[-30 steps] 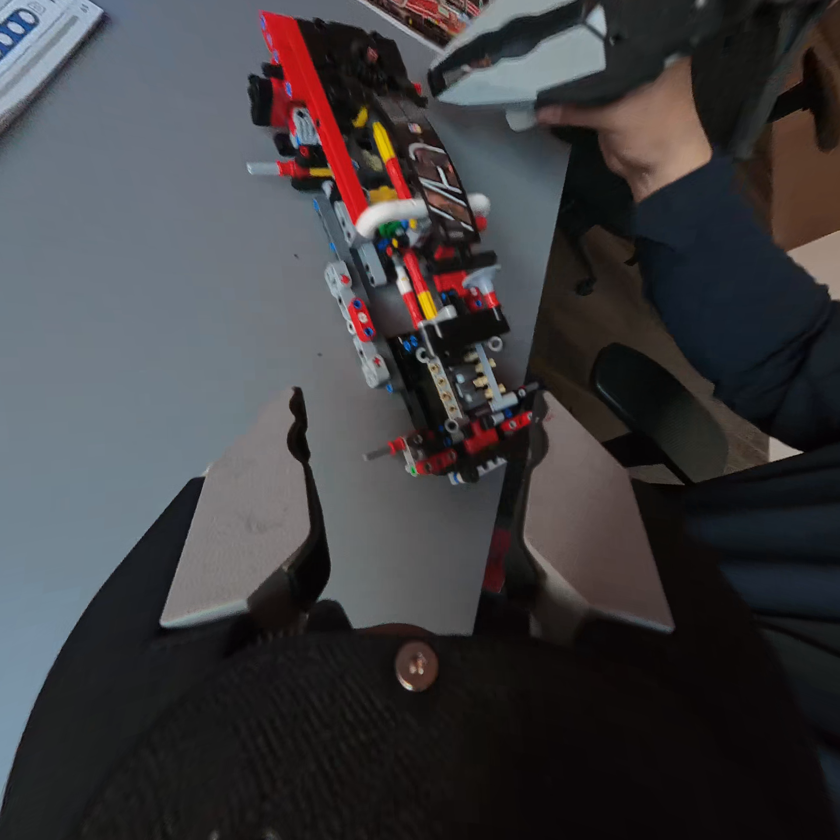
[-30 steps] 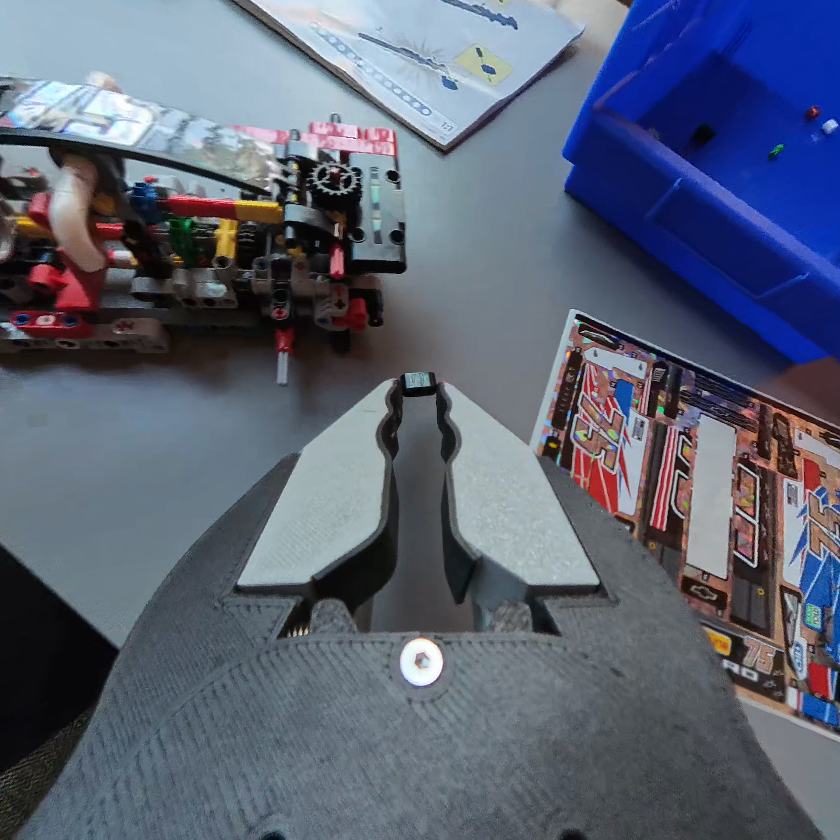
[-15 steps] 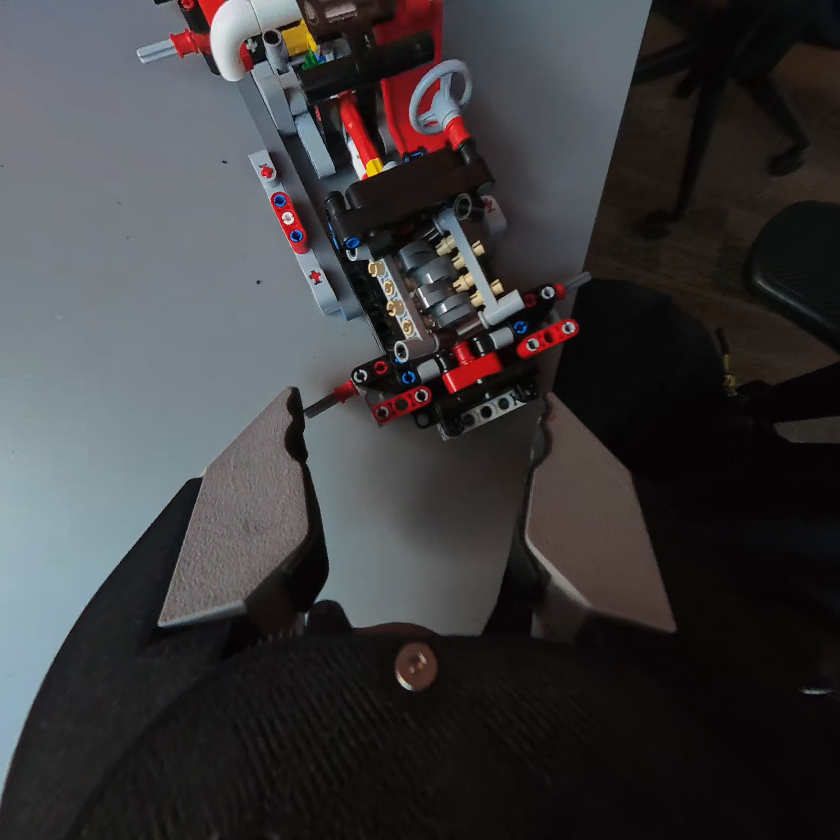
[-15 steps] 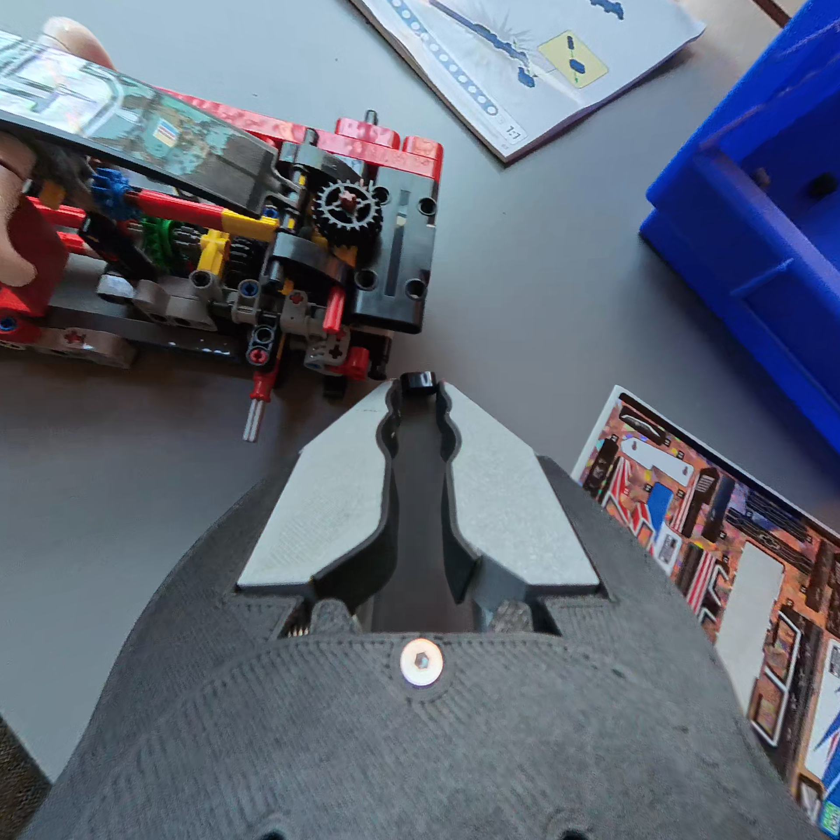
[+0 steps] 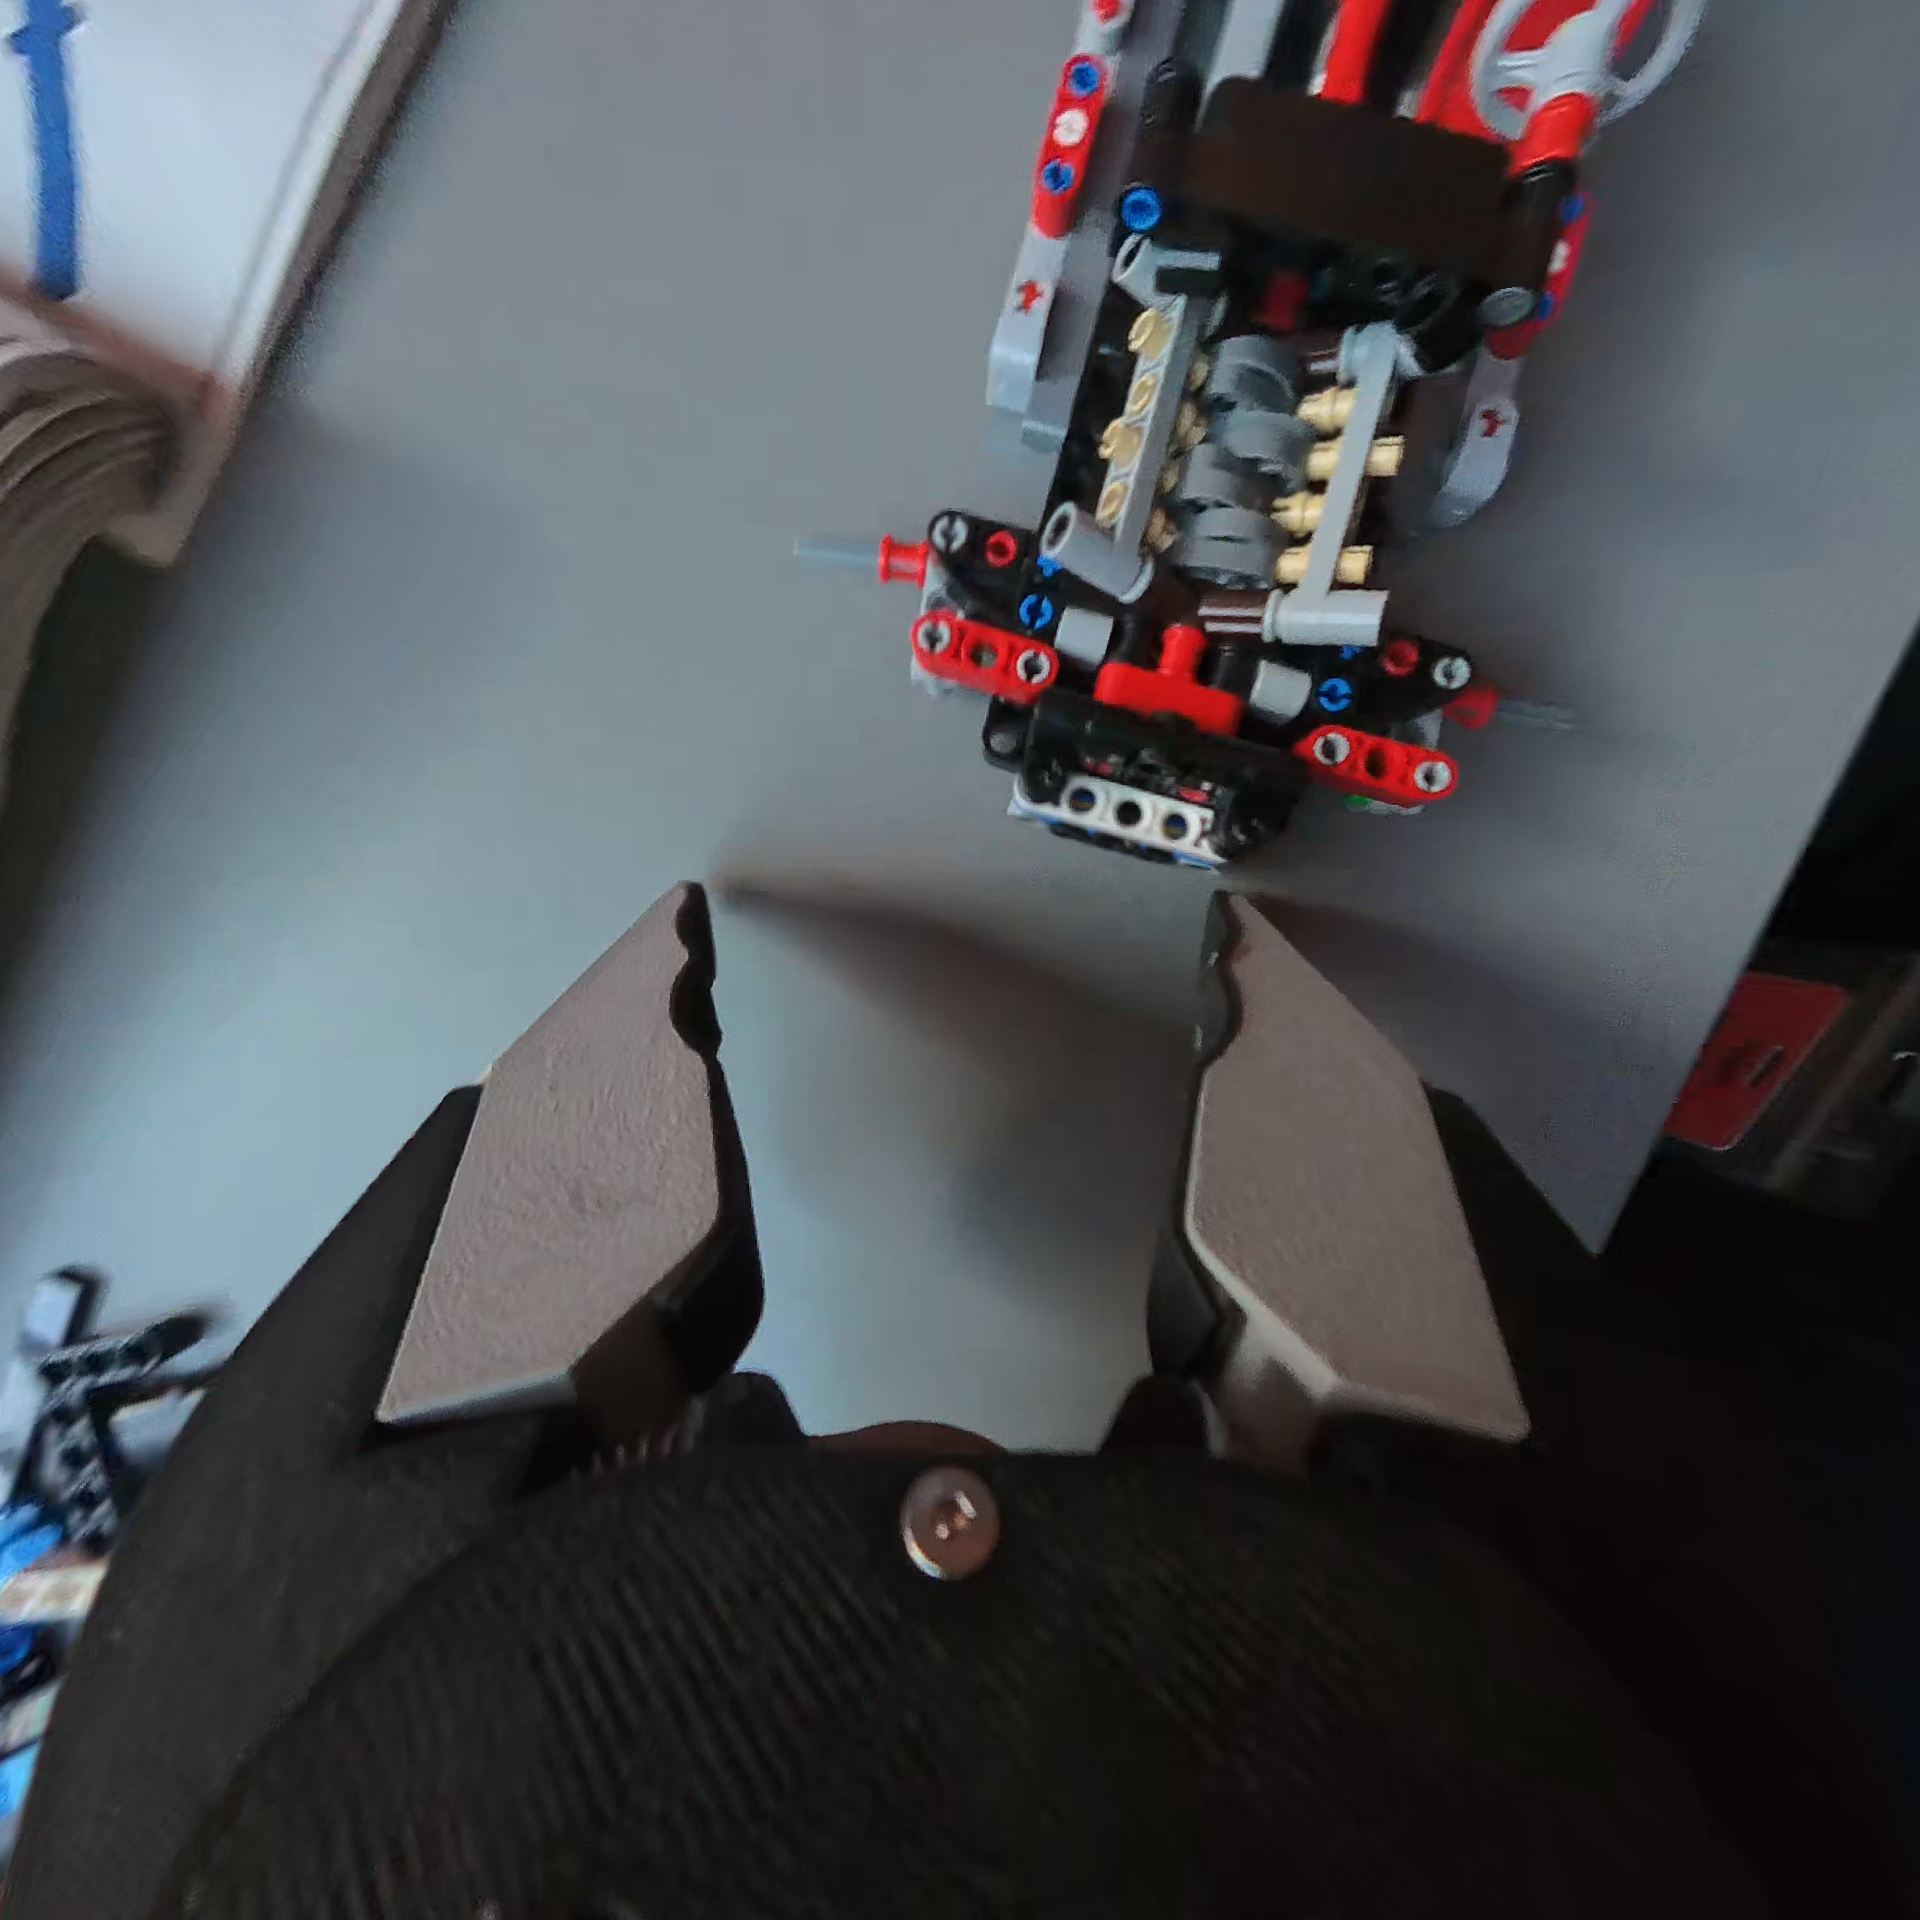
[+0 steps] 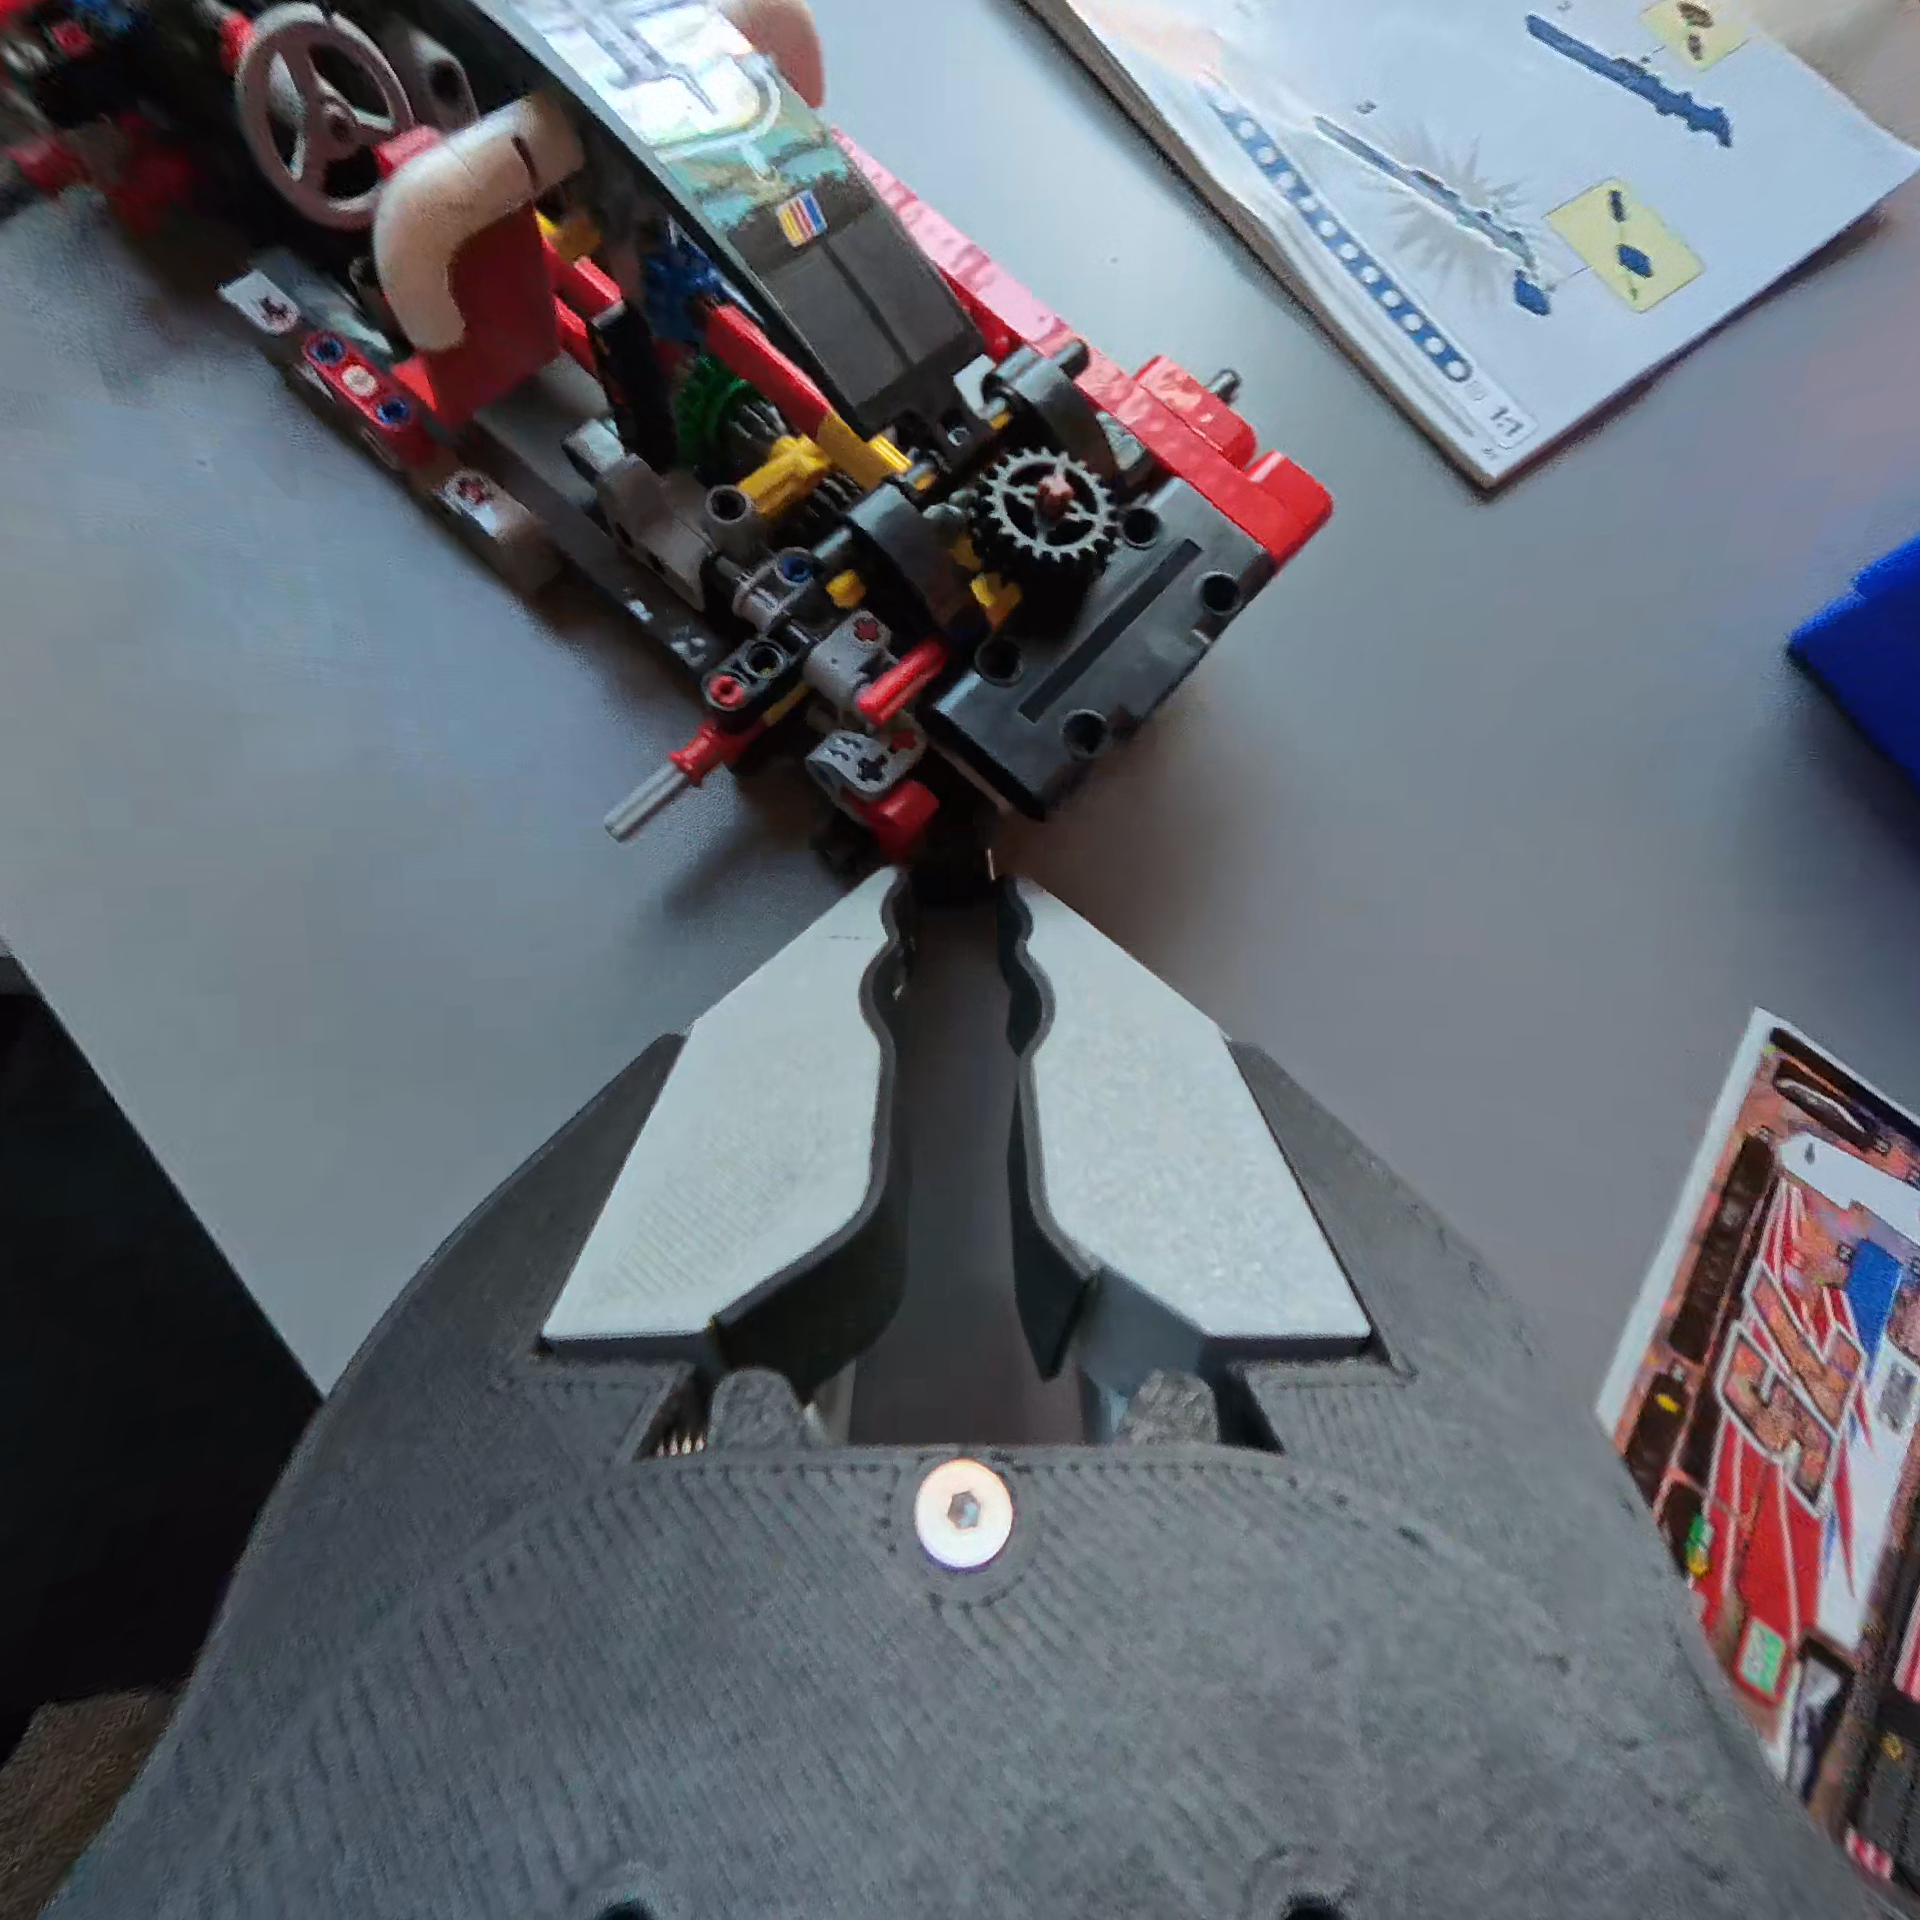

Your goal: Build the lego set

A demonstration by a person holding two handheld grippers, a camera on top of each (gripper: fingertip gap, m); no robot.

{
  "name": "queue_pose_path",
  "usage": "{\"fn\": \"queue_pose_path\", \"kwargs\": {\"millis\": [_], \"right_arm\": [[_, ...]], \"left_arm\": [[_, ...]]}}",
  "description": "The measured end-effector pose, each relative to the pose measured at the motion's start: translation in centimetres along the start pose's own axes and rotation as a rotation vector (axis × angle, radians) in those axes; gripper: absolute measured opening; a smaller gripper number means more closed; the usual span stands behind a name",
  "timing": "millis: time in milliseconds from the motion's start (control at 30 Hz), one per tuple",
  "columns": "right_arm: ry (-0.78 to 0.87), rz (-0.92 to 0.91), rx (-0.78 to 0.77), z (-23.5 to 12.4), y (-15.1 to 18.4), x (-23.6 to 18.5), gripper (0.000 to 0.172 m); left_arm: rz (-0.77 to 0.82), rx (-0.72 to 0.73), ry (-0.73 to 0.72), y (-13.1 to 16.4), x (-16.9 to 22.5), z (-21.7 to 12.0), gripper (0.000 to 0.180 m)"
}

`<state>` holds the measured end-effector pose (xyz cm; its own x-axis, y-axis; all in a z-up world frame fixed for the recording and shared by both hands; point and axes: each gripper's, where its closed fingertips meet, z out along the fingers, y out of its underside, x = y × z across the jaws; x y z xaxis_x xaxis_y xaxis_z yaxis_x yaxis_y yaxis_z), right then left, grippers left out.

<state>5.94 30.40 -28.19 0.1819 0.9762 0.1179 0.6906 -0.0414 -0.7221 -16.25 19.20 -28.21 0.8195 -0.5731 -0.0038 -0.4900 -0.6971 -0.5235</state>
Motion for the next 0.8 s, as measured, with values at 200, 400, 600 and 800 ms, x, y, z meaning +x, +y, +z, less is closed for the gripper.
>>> {"fn": "queue_pose_path", "kwargs": {"millis": [200, 400, 600, 800], "right_arm": [[0.138, 0.066, 0.206, -3.4, -2.0, -0.9, 0.012], [0.286, -0.030, 0.324, -6.1, -4.4, -3.6, 0.012], [0.339, -0.060, 0.387, -6.6, -7.0, -6.9, 0.011], [0.391, 0.074, 0.318, -5.5, -4.9, -4.7, 0.012]], "left_arm": [[-0.011, 0.103, -0.064, -1.4, -2.4, -3.9, 0.083], [0.053, 0.238, 0.121, -7.3, 2.9, -4.7, 0.070], [0.048, 0.313, 0.443, -13.2, 10.9, -3.5, 0.051], [0.236, 0.273, 0.265, -15.3, 9.8, -1.1, 0.055]]}}
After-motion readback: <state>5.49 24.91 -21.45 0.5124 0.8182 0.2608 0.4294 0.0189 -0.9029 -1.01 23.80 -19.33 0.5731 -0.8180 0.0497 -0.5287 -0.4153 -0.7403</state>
